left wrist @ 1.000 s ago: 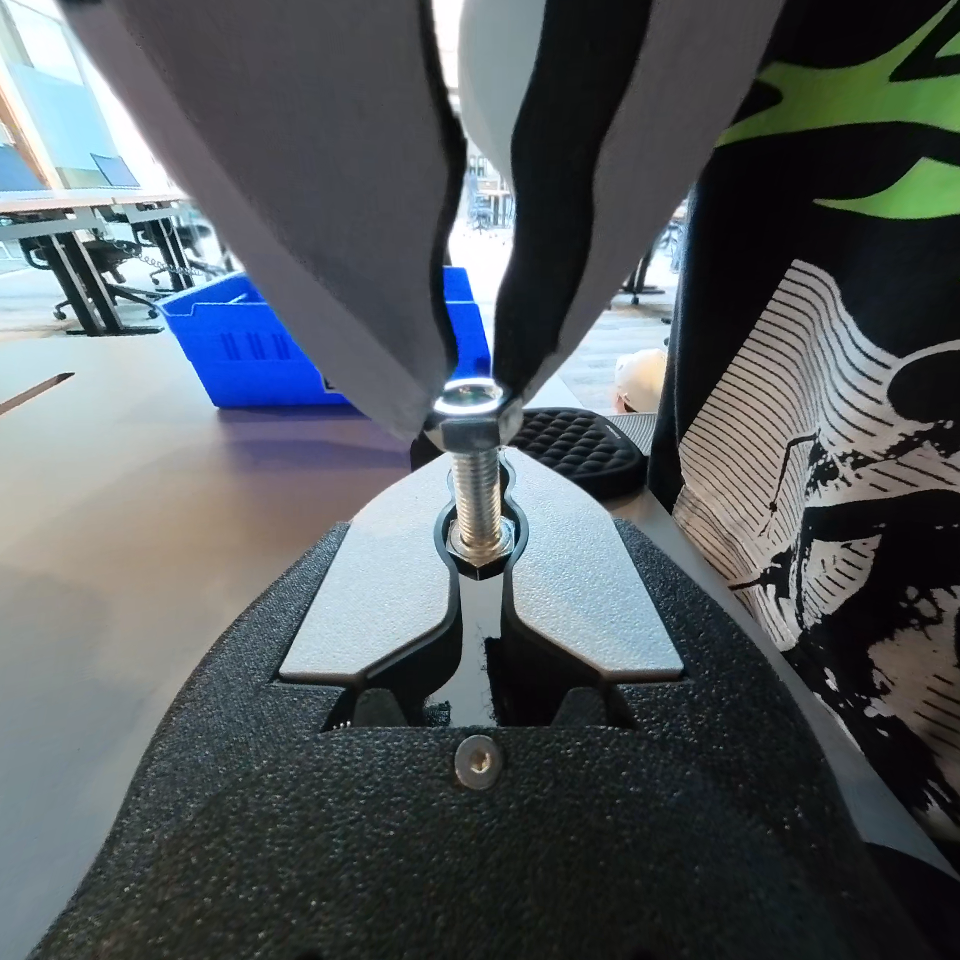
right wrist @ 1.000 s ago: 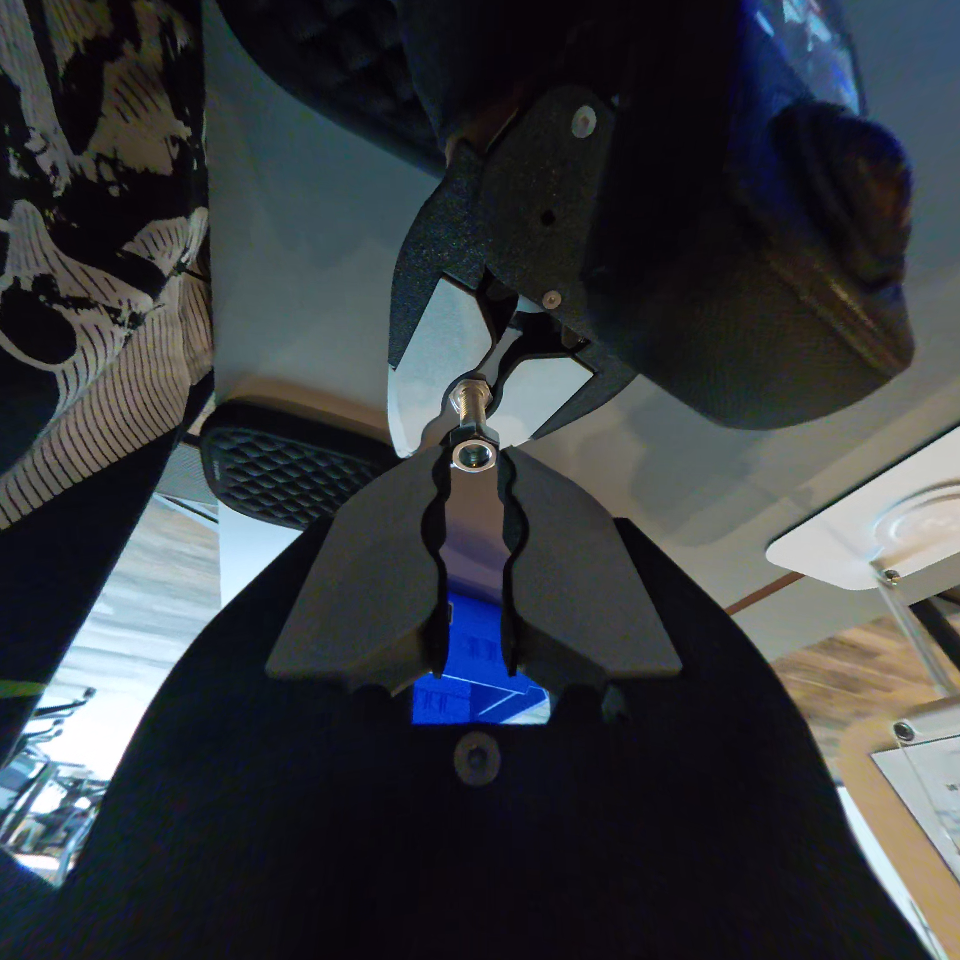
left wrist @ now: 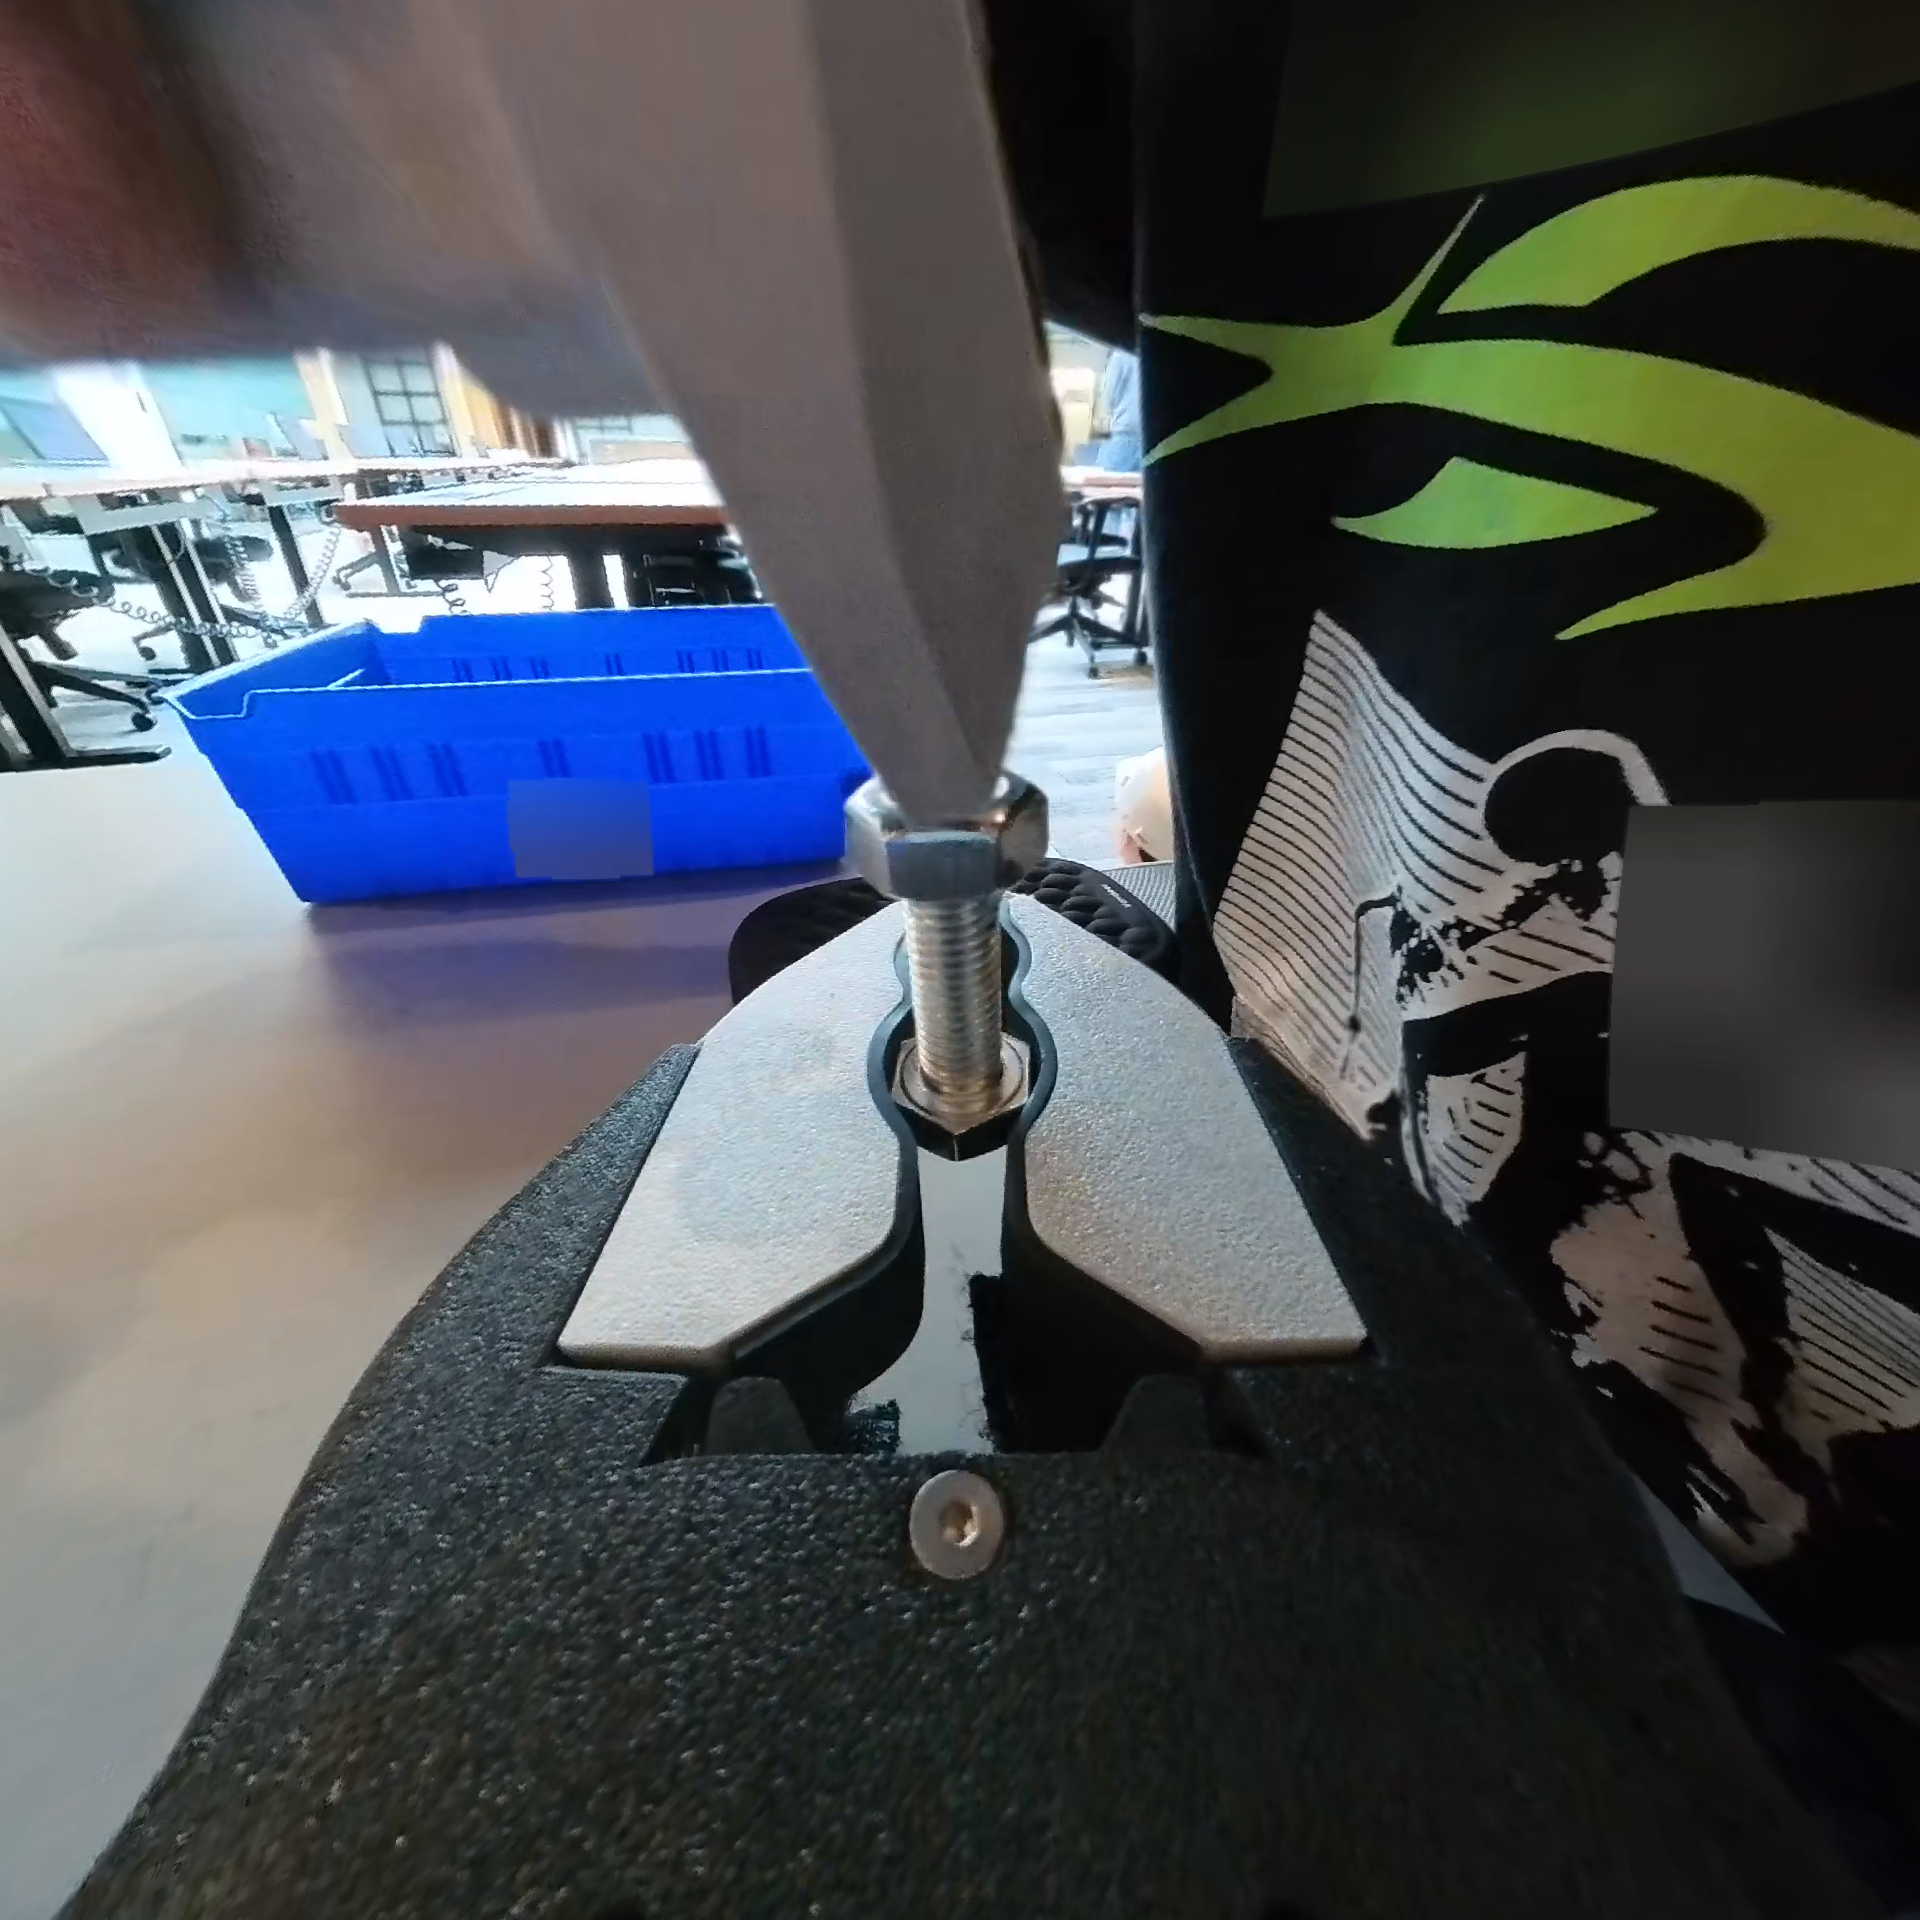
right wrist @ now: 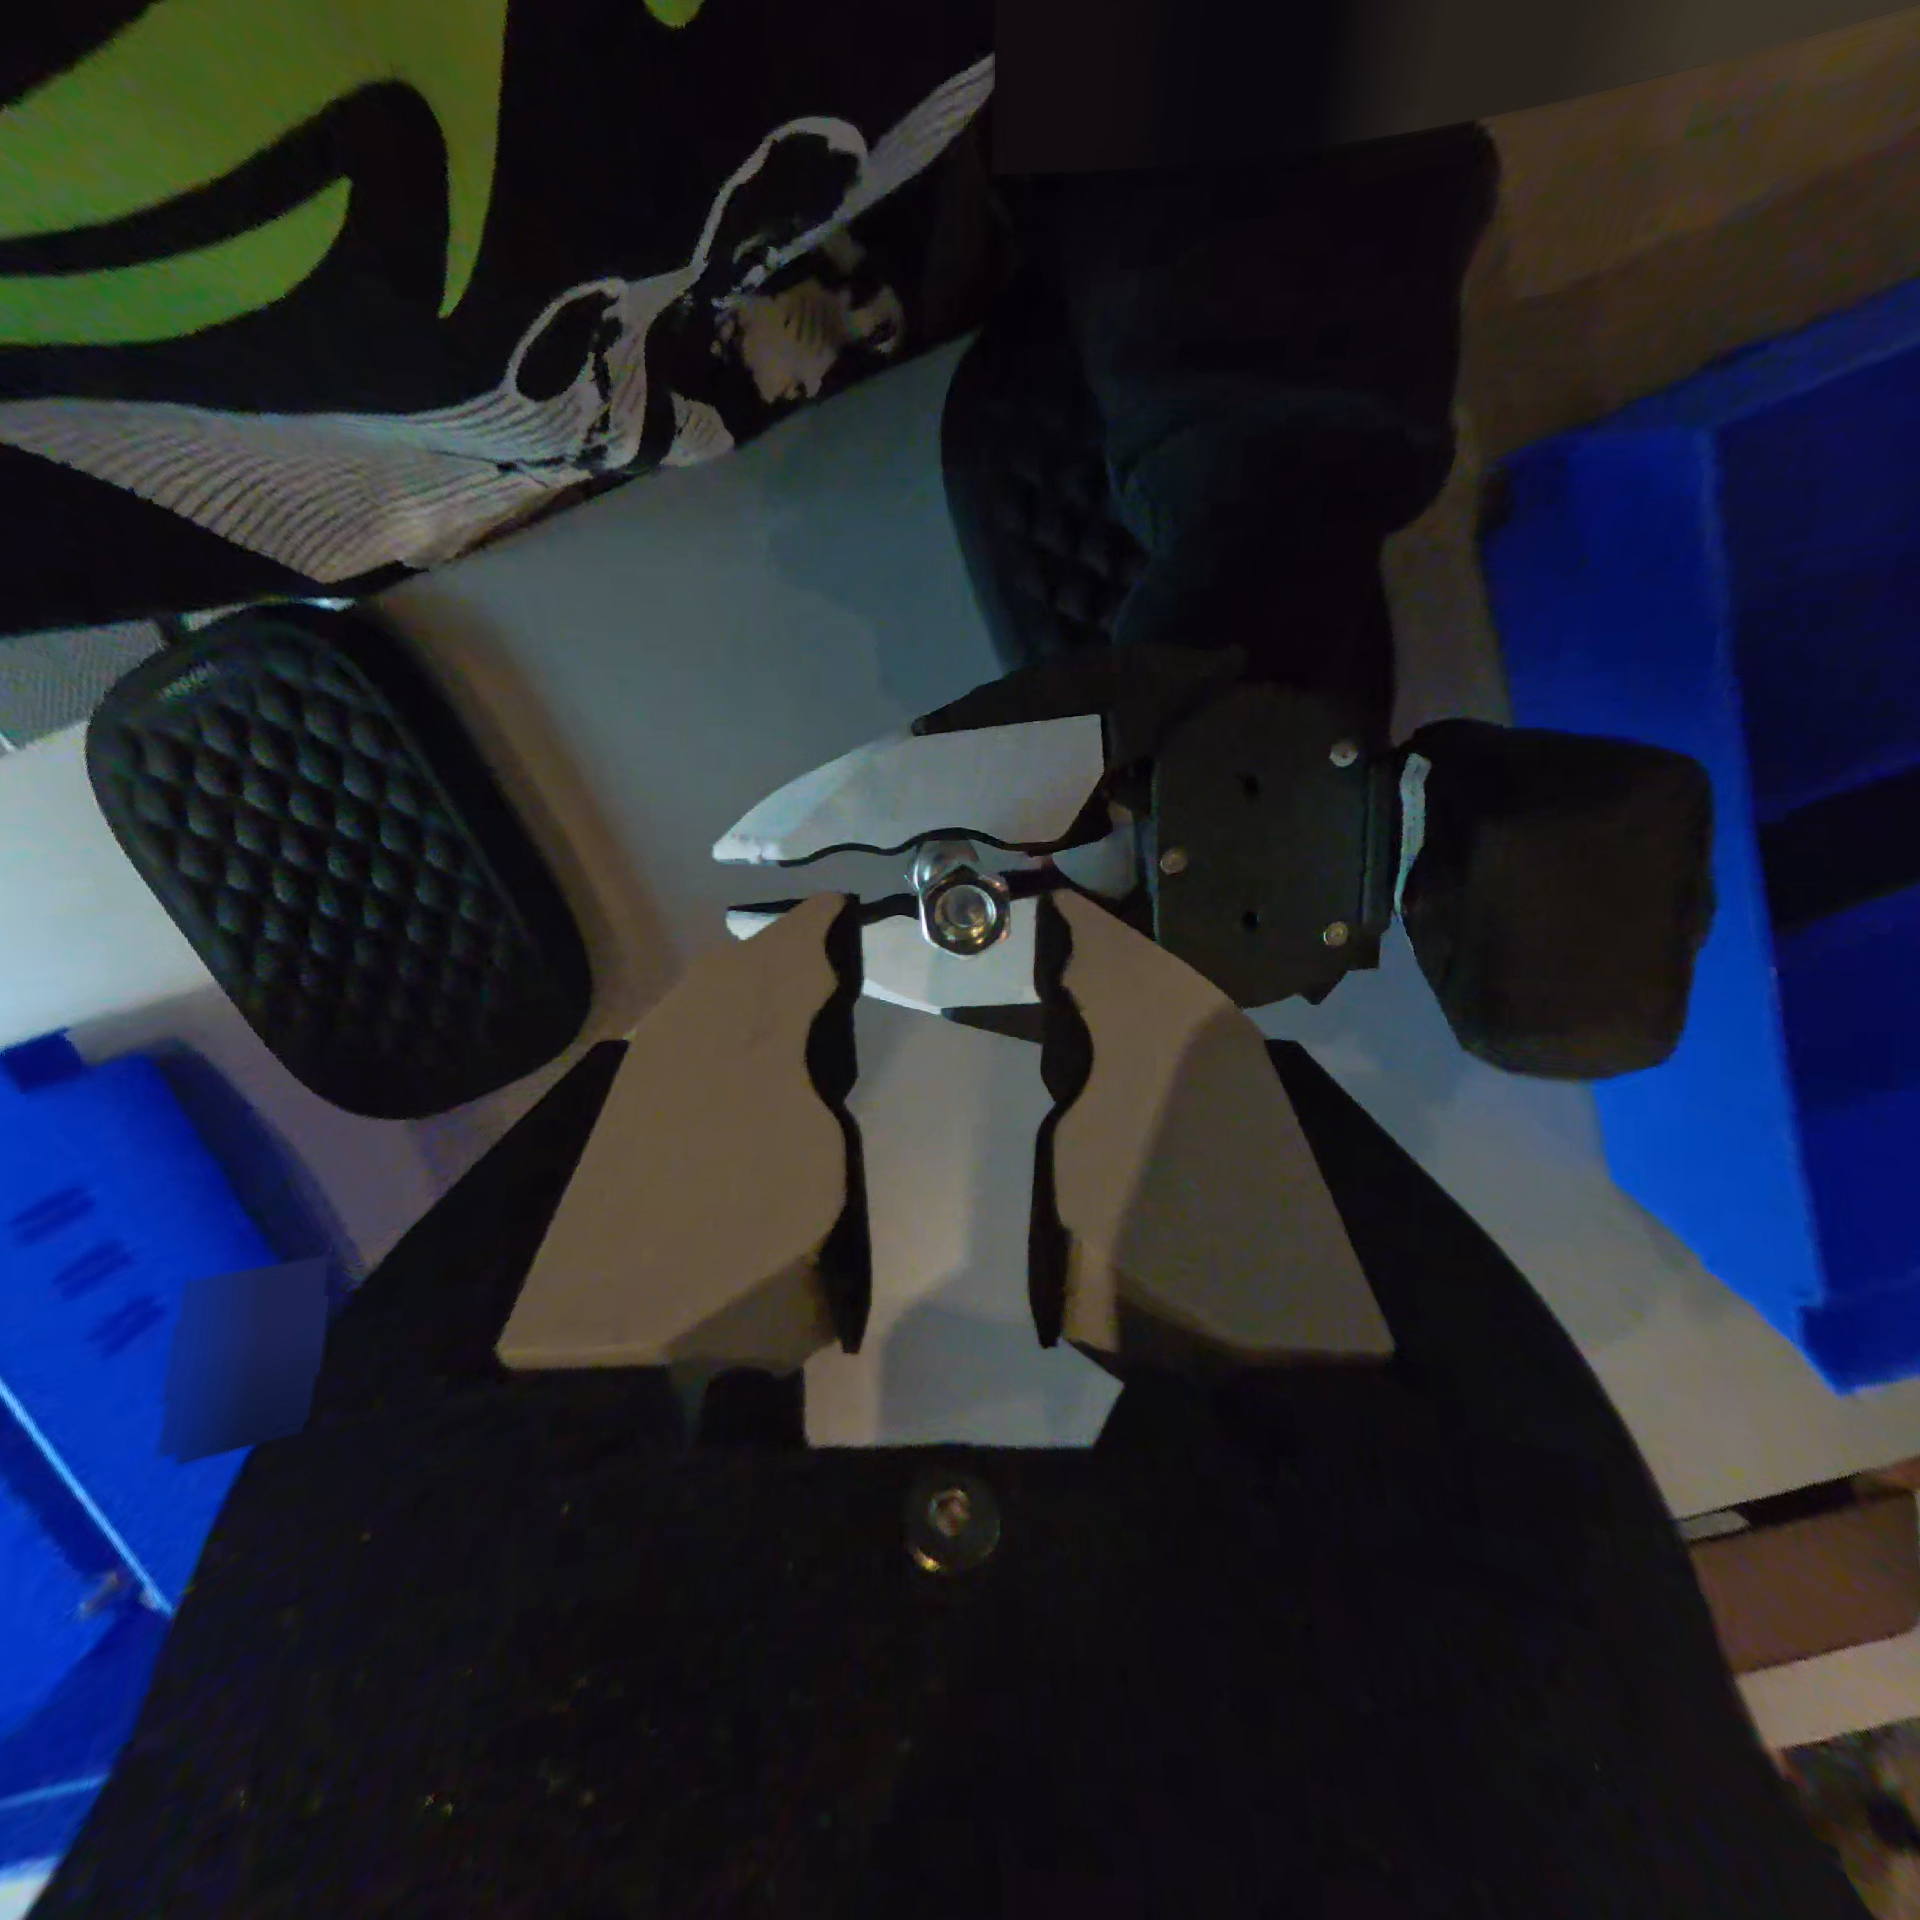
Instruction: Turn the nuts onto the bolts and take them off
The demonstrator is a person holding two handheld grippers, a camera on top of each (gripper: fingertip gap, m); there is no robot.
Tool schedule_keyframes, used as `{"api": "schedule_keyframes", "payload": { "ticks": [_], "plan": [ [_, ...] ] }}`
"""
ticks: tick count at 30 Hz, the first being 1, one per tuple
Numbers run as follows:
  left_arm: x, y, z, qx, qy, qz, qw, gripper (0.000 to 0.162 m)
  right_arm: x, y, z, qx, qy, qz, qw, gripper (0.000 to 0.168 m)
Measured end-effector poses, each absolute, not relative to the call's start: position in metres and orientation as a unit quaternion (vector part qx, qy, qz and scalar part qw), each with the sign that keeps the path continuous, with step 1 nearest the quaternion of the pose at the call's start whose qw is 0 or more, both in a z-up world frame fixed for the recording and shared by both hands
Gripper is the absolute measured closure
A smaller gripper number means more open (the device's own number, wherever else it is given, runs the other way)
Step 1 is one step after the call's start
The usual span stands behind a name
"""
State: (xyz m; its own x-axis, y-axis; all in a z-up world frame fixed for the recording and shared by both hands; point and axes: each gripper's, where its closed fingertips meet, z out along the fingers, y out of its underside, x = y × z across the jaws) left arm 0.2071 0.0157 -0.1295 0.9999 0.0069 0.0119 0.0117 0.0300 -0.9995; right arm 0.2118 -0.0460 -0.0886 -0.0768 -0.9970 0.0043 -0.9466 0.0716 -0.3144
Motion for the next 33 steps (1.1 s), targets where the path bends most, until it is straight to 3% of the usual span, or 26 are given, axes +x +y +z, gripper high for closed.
{"api": "schedule_keyframes", "payload": {
  "ticks": [7, 13, 22, 24, 27, 30, 33],
  "plan": [
    [0.207, 0.017, -0.131, -0.702, -0.007, -0.001, 0.713, 0.151, 0.214, -0.046, -0.094, -0.701, 0.702, -0.087, 0.091, 0.151],
    [0.204, 0.018, -0.132, -0.705, -0.016, 0.006, 0.709, 0.151, 0.212, -0.046, -0.095, -0.665, 0.737, -0.085, 0.079, 0.153],
    [0.194, 0.018, -0.136, -0.715, -0.042, 0.042, 0.697, 0.151, 0.207, -0.049, -0.097, -0.411, 0.909, -0.05, 0.043, 0.154],
    [0.194, 0.019, -0.138, -0.72, -0.041, 0.045, 0.691, 0.151, 0.204, -0.05, -0.097, -0.348, 0.935, -0.054, 0.032, 0.167],
    [0.195, 0.02, -0.138, -0.721, -0.038, 0.047, 0.691, 0.152, 0.204, -0.051, -0.098, -0.337, 0.939, -0.068, 0.023, 0.166],
    [0.195, 0.018, -0.135, -0.715, -0.039, 0.041, 0.697, 0.152, 0.202, -0.05, -0.098, -0.348, 0.935, -0.068, 0.022, 0.145],
    [0.195, 0.018, -0.135, -0.713, -0.04, 0.037, 0.7, 0.152, 0.194, -0.051, -0.091, -0.359, 0.929, -0.084, 0.024, 0.146]
  ]
}}
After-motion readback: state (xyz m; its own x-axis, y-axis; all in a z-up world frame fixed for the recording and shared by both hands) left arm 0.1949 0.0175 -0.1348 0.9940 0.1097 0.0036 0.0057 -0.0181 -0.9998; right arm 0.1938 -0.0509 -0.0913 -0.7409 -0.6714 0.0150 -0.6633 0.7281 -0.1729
